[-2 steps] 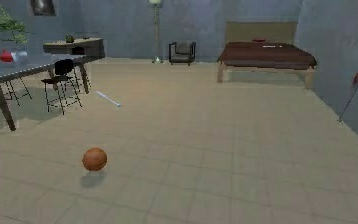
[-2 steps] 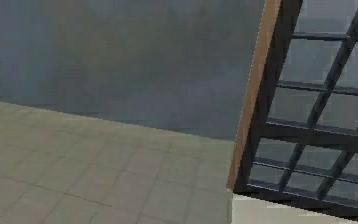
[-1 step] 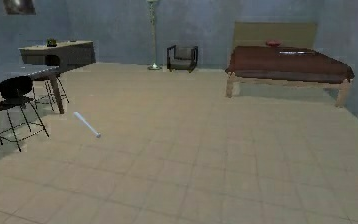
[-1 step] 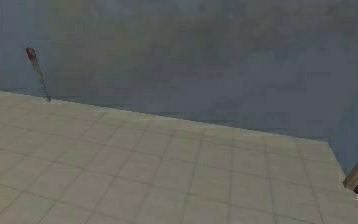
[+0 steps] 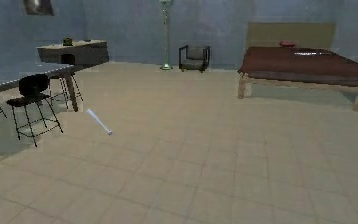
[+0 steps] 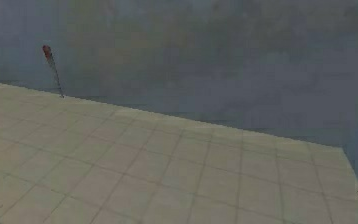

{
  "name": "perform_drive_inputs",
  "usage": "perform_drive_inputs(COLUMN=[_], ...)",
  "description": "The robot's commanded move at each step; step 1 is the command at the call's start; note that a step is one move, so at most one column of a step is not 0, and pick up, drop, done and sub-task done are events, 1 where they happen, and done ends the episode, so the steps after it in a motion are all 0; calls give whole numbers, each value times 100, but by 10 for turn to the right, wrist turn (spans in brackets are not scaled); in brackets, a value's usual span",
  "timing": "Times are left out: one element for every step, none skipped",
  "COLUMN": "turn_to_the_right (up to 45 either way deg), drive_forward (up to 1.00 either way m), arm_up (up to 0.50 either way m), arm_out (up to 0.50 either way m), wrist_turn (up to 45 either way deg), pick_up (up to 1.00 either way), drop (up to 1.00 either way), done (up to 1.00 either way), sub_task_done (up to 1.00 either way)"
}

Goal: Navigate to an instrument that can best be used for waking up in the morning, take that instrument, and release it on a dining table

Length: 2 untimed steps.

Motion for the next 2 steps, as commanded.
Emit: perform_drive_inputs(turn_to_the_right=[0, -60], drive_forward=[75, 0], arm_up=[0, 0], arm_out=[0, 0], wrist_turn=[0, 0], pick_up=[0, 0], drop=[0, 0], done=[0, 0], sub_task_done=[0, 0])
